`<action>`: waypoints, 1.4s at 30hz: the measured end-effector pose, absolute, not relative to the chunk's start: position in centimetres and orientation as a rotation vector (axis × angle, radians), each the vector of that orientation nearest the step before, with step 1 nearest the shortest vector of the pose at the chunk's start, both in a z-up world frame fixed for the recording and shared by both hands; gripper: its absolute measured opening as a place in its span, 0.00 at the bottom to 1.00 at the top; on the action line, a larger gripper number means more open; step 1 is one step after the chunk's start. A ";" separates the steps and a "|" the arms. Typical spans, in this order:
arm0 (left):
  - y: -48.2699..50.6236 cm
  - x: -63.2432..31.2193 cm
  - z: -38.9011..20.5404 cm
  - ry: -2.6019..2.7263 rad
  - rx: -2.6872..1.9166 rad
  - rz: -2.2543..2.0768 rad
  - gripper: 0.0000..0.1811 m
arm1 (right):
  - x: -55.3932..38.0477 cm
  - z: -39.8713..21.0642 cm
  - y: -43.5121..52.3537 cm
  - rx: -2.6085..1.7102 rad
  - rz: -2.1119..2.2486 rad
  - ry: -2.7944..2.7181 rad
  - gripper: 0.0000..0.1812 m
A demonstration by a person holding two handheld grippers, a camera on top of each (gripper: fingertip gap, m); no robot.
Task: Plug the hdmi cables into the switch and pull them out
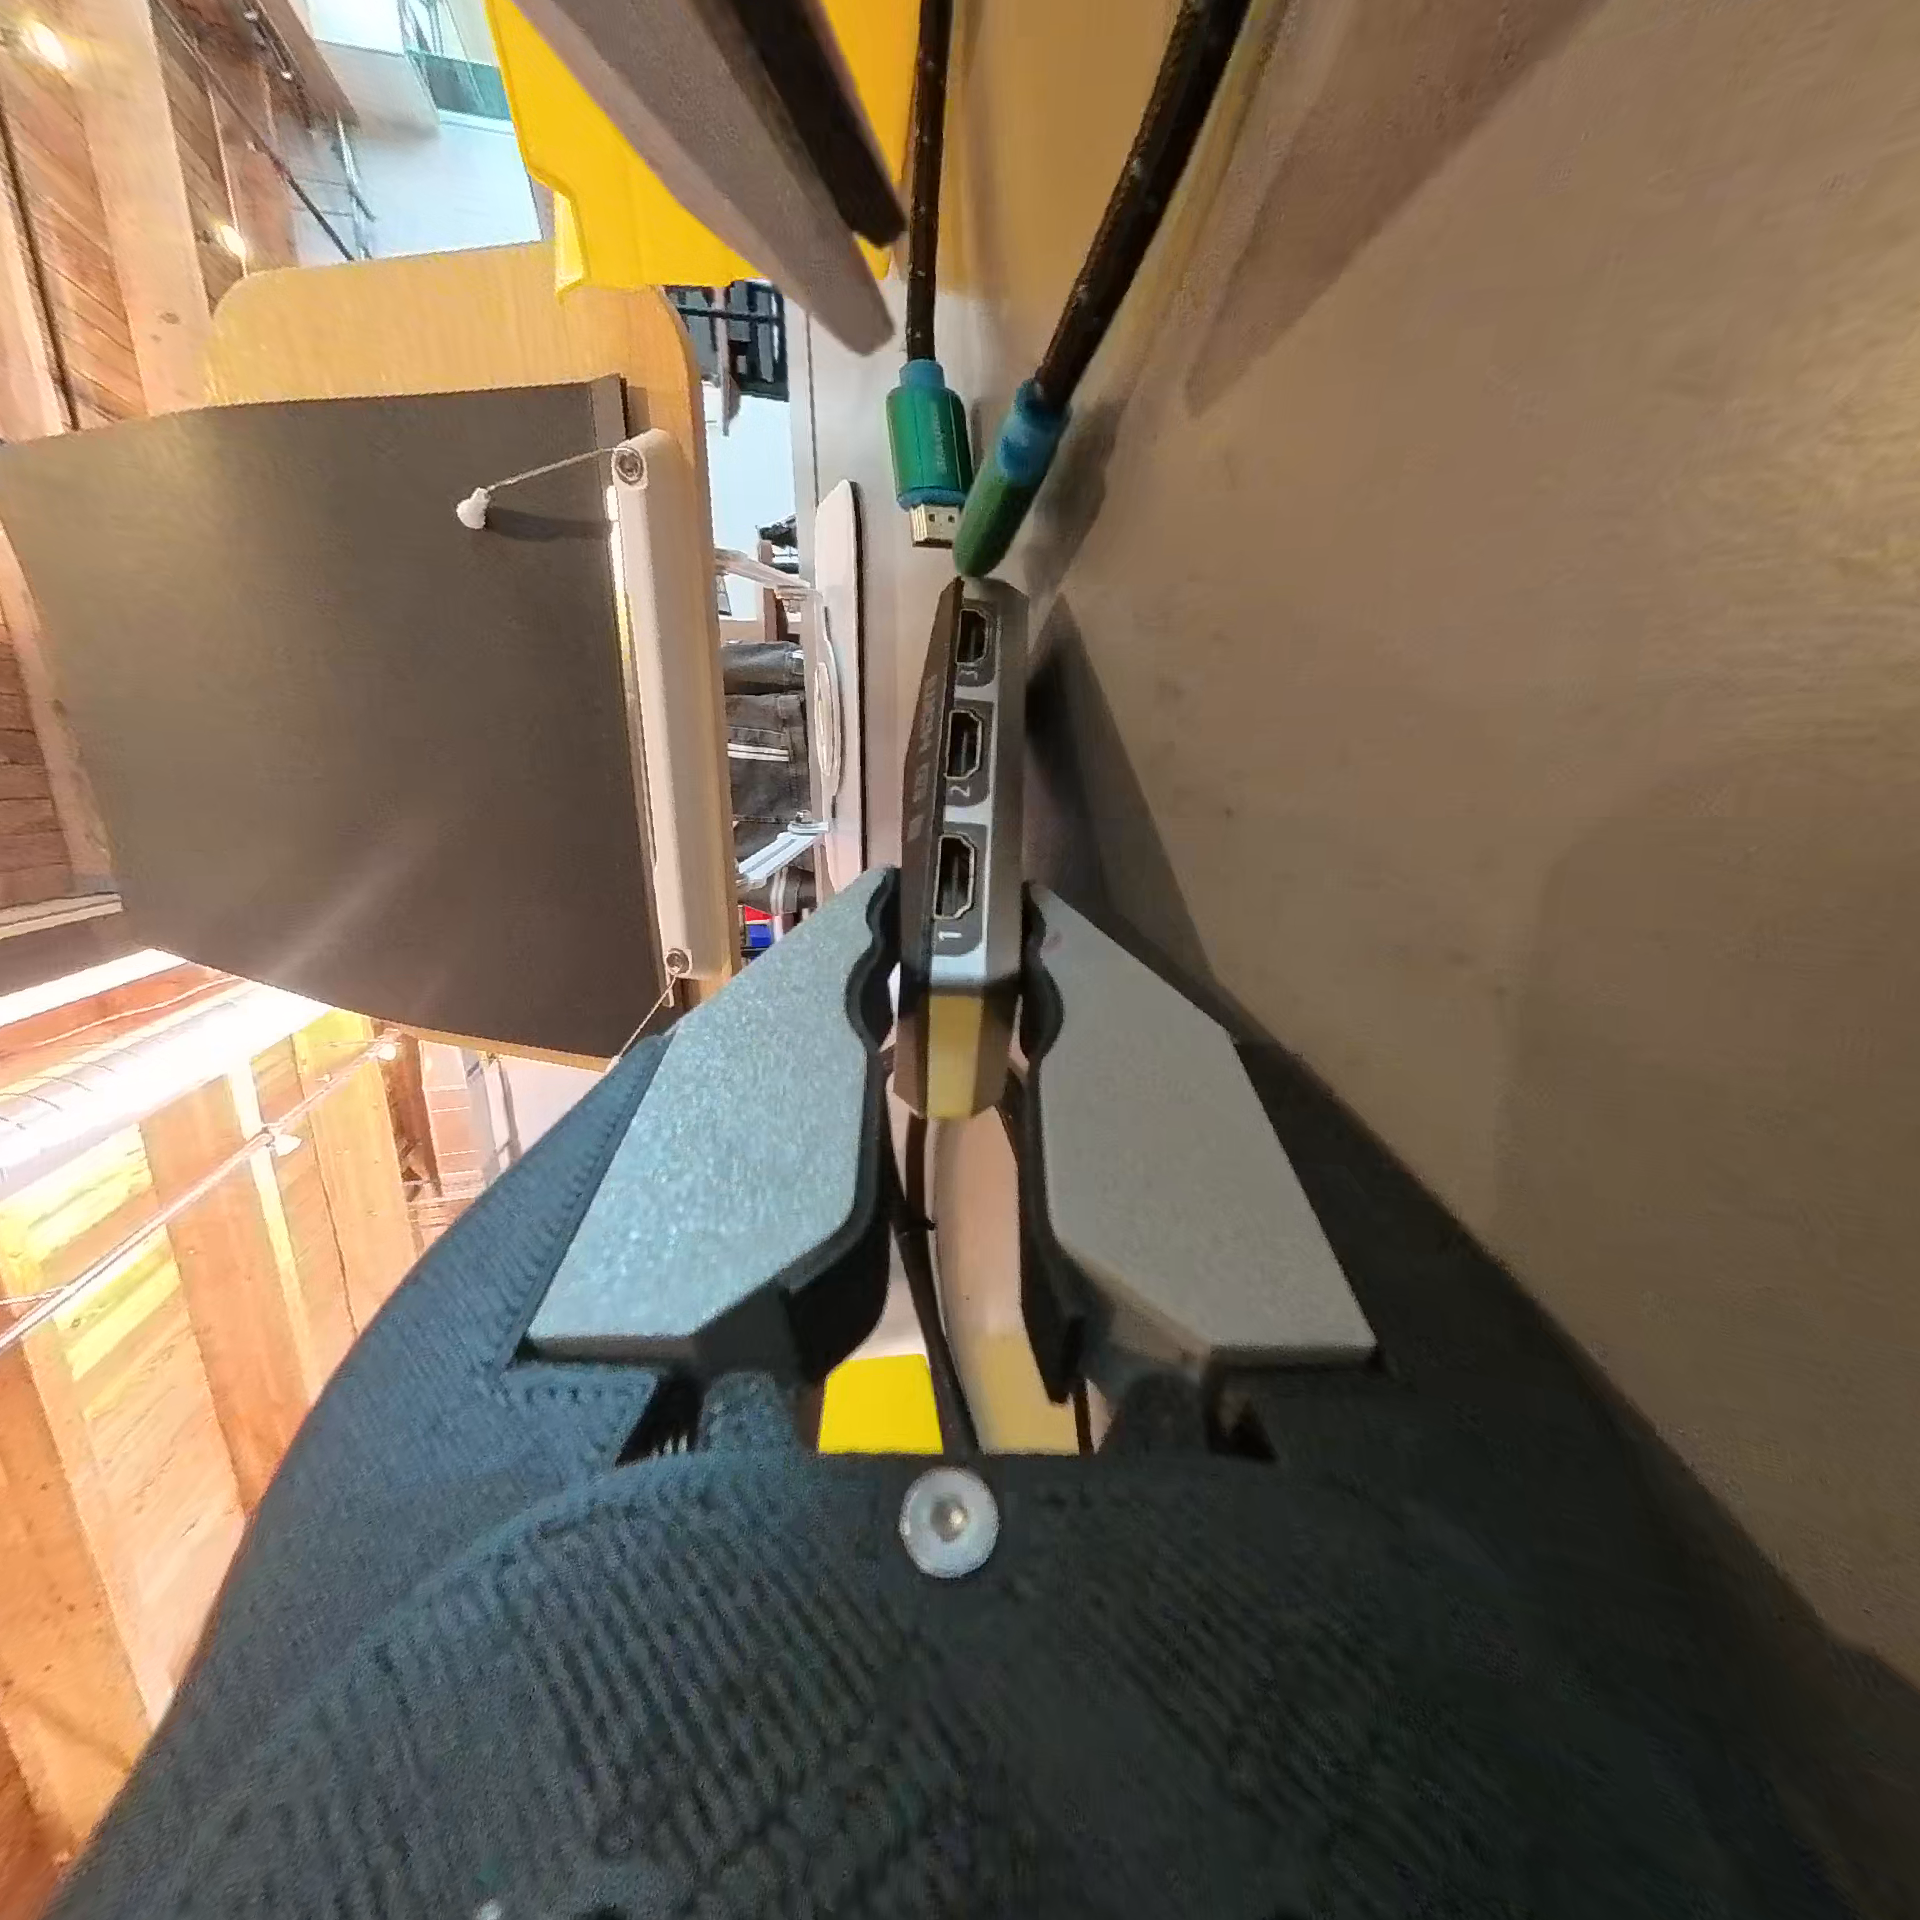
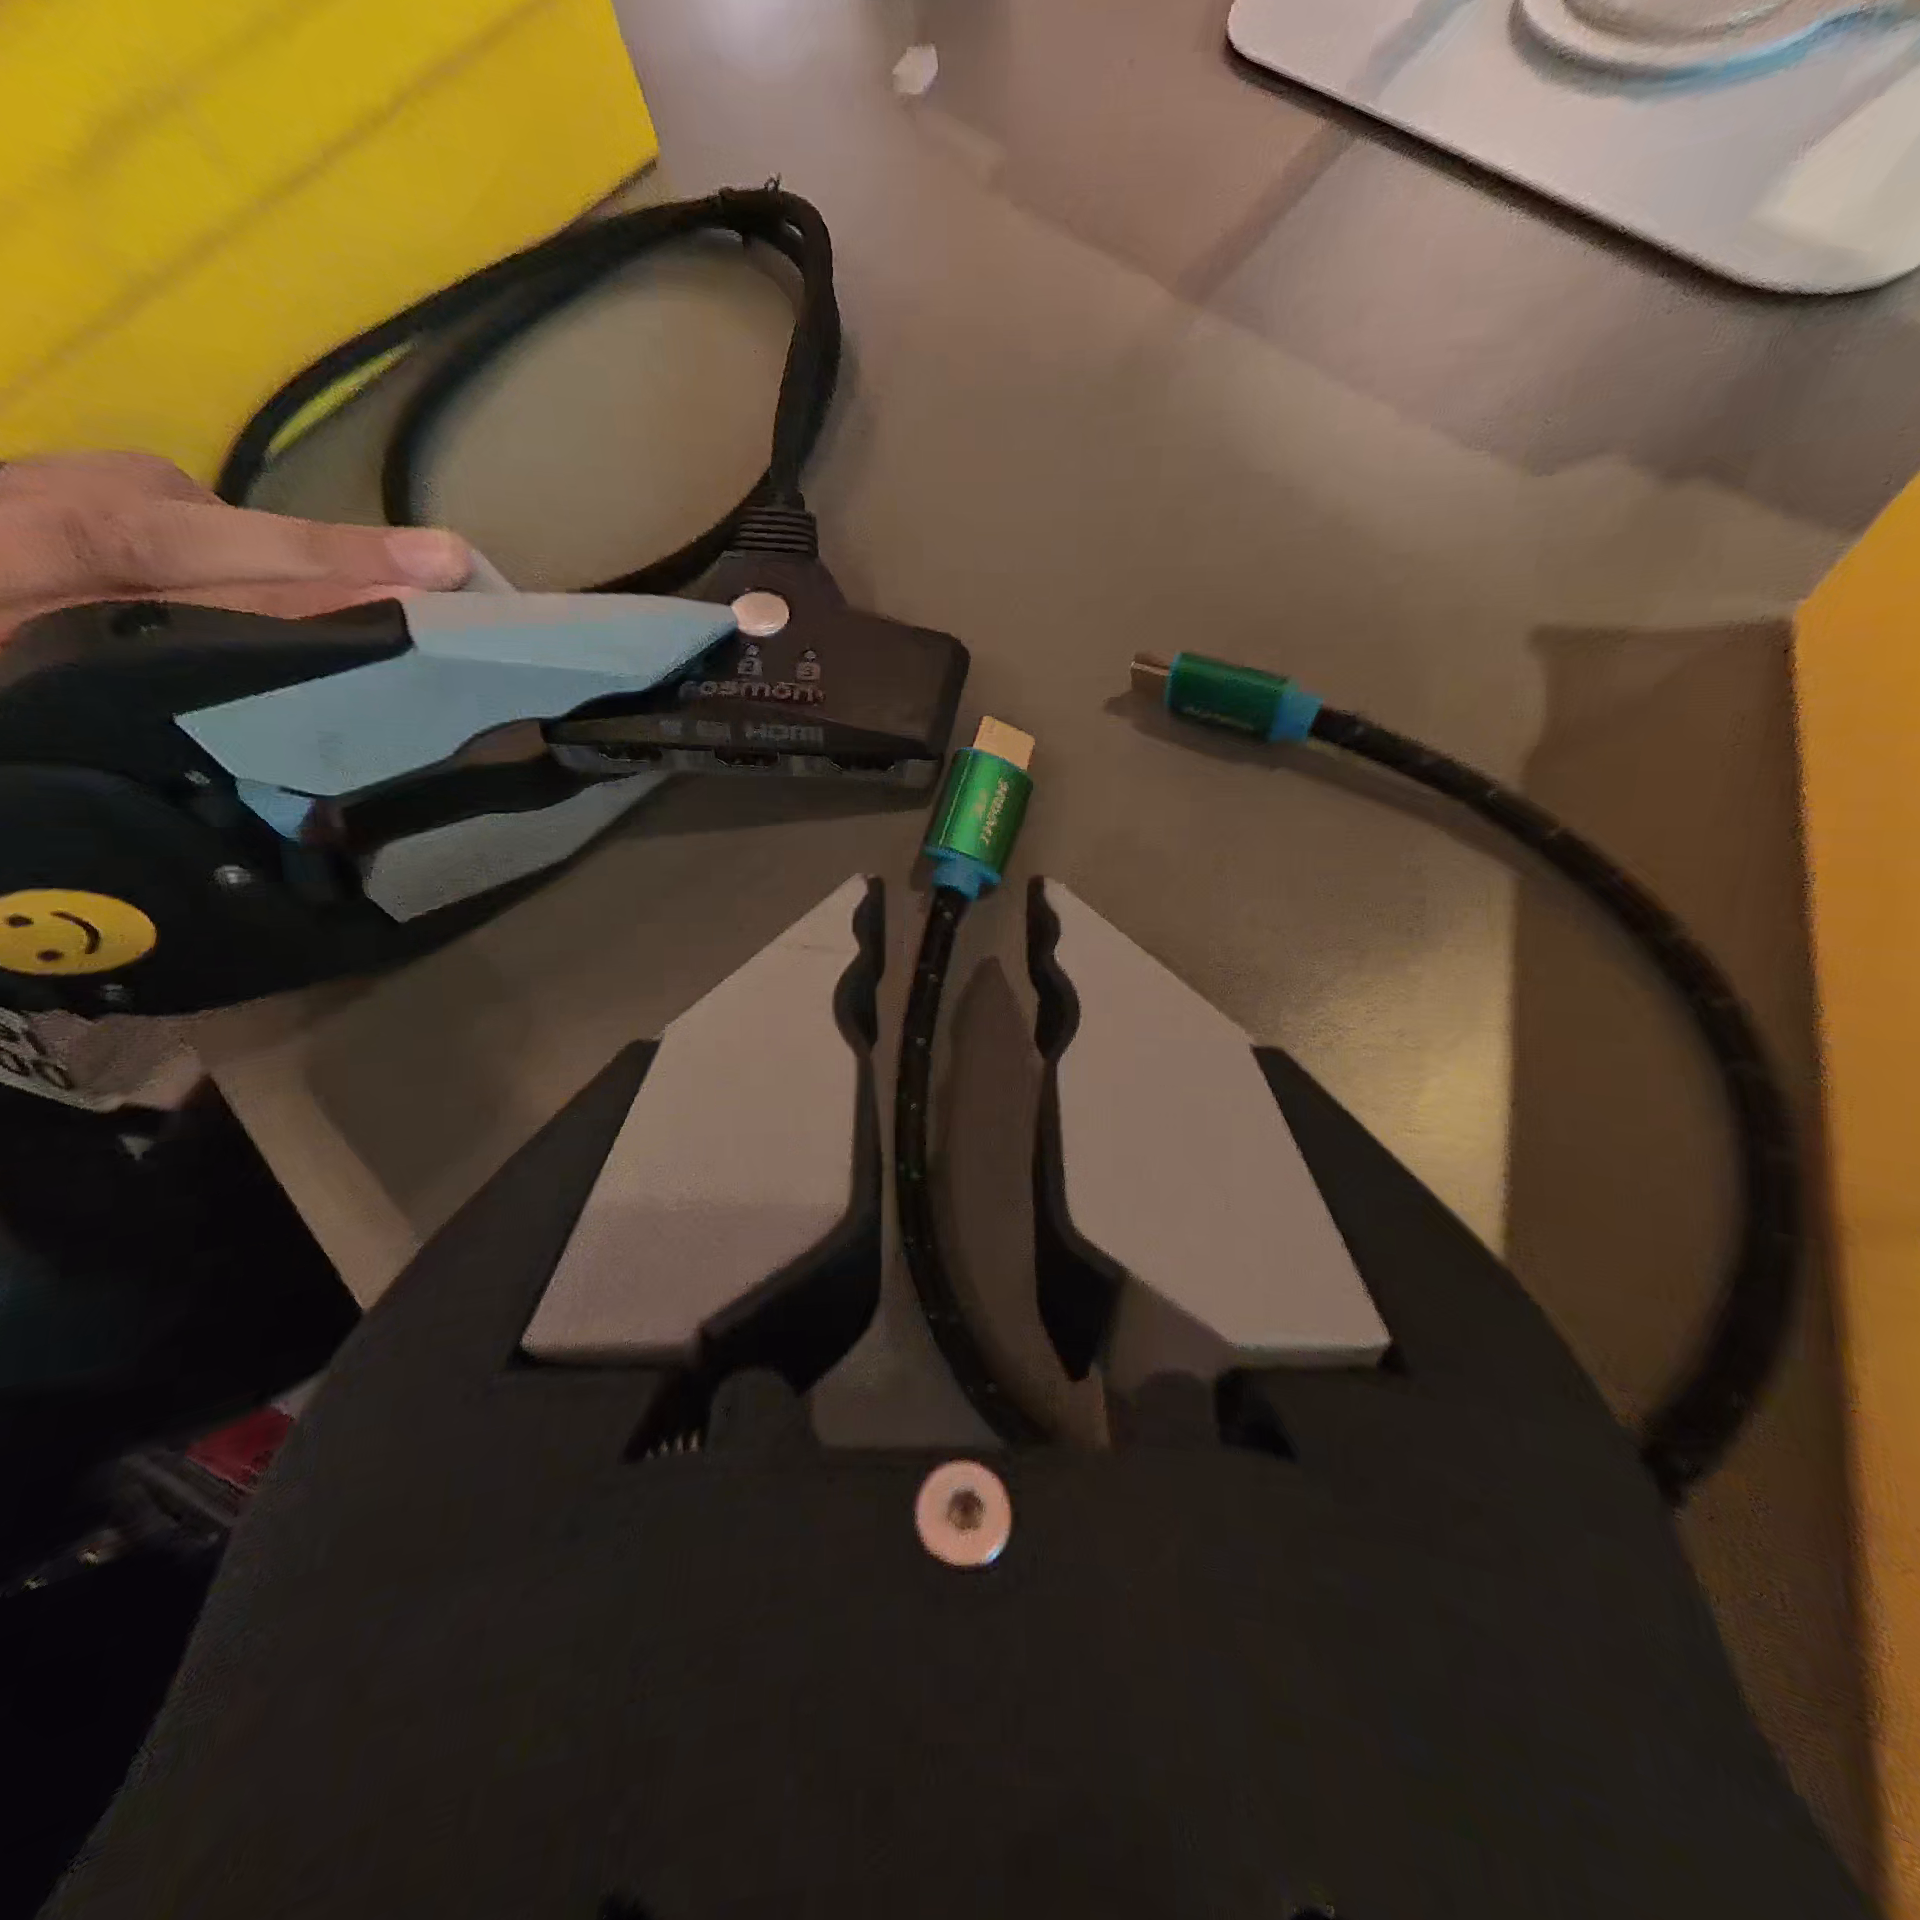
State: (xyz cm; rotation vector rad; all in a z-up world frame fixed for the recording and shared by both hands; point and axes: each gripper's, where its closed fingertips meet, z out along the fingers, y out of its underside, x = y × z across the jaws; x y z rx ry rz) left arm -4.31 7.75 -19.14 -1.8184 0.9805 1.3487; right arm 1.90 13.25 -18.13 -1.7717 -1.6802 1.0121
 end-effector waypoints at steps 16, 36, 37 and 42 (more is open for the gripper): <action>7.7 -4.4 -19.1 0.973 -1.821 1.348 0.10 | 0.4 -21.3 14.3 -1.903 0.643 -1.490 0.17; 7.1 -6.5 -17.7 0.801 -1.857 1.381 0.10 | -0.5 -20.1 11.6 -1.826 0.926 -1.642 0.10; 7.1 -6.8 -17.9 0.789 -1.877 1.377 0.10 | -0.3 -19.7 11.3 -1.761 0.885 -1.668 0.10; 7.4 -6.2 -18.6 0.871 -1.868 1.414 0.10 | 0.3 -19.2 9.8 -1.572 0.654 -1.849 0.10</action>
